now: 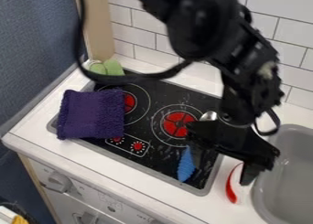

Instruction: Moved the white object to the top of the purple table cloth

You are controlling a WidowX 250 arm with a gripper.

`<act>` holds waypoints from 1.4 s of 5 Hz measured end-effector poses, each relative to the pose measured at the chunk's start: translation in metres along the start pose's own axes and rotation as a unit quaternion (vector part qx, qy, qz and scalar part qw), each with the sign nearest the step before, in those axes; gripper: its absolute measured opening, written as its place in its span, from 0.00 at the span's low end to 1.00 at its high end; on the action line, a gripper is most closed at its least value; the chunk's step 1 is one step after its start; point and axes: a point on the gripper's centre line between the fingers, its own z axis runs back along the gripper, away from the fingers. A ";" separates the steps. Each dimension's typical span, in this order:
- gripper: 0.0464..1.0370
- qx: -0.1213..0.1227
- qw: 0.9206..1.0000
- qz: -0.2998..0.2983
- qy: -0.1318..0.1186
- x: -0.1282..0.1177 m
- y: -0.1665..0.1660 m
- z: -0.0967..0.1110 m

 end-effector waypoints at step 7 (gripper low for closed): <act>0.59 0.012 1.000 -0.024 0.011 0.002 -0.011 -0.041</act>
